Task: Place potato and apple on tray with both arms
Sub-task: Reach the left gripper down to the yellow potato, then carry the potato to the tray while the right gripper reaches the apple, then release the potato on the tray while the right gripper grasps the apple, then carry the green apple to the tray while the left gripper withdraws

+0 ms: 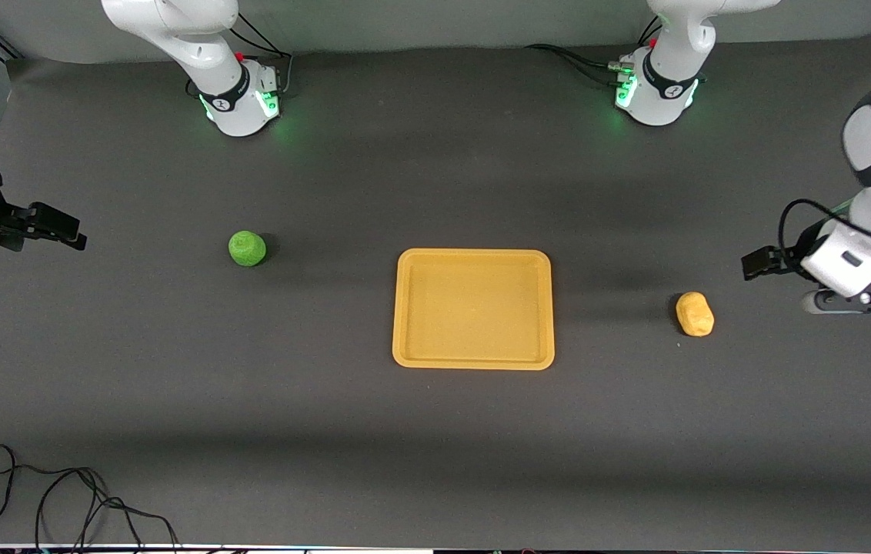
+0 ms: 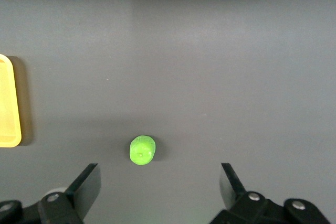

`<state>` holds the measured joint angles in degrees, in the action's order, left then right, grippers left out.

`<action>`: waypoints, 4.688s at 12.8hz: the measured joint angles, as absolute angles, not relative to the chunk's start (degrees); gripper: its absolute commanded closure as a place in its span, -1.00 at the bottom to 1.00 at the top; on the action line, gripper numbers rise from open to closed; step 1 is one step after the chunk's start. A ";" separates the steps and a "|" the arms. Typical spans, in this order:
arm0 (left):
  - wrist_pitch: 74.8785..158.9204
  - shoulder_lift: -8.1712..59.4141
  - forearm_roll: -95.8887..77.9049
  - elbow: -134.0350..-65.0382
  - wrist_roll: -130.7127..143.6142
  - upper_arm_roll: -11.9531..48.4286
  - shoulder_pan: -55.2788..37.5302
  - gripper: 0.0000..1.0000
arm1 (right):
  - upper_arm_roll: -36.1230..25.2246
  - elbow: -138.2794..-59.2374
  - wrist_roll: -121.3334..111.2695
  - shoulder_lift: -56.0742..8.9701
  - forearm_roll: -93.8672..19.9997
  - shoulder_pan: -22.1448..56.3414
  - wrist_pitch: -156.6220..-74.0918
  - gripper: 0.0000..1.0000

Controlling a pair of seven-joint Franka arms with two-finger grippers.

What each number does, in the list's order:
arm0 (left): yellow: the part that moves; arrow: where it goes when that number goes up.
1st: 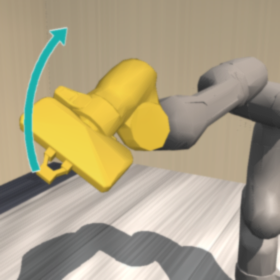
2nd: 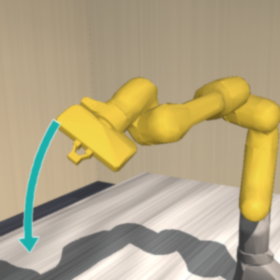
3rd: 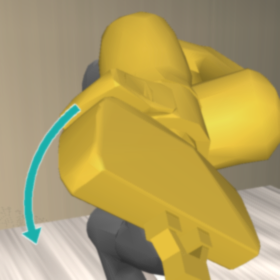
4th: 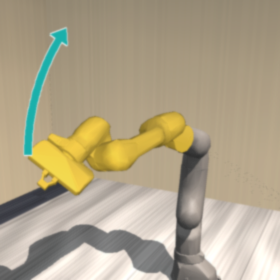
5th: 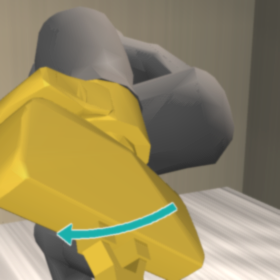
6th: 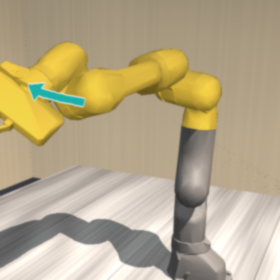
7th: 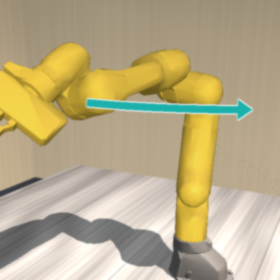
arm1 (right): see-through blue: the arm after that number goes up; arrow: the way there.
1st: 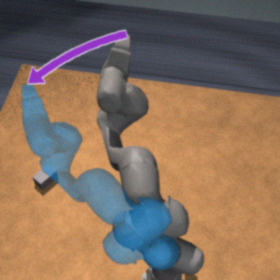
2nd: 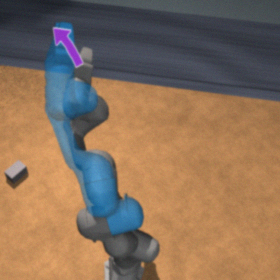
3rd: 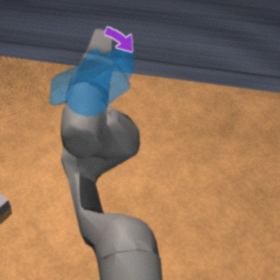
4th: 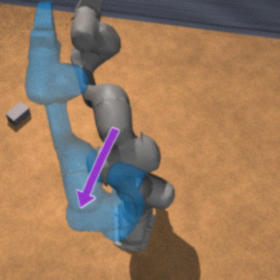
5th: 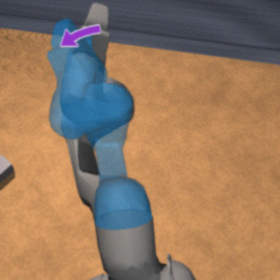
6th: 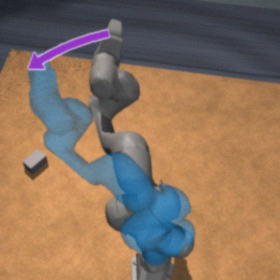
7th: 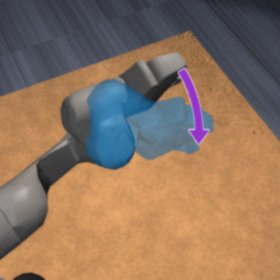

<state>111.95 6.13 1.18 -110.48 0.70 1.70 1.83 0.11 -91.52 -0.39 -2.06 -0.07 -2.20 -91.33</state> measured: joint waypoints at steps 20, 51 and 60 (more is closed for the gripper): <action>120.32 23.11 -4.09 -103.11 16.64 12.32 -6.22 1.00 | 0.29 -130.84 5.69 22.76 -2.31 5.78 -108.37 -1.00; 102.65 12.12 -2.16 -94.27 16.42 12.41 -3.67 -0.99 | 0.27 -125.77 5.69 9.56 -2.31 8.72 -111.91 -0.01; 101.31 -1.73 3.59 -101.22 5.61 12.27 6.91 -0.99 | 1.34 -89.22 27.42 -10.85 -2.45 23.80 -101.19 -0.01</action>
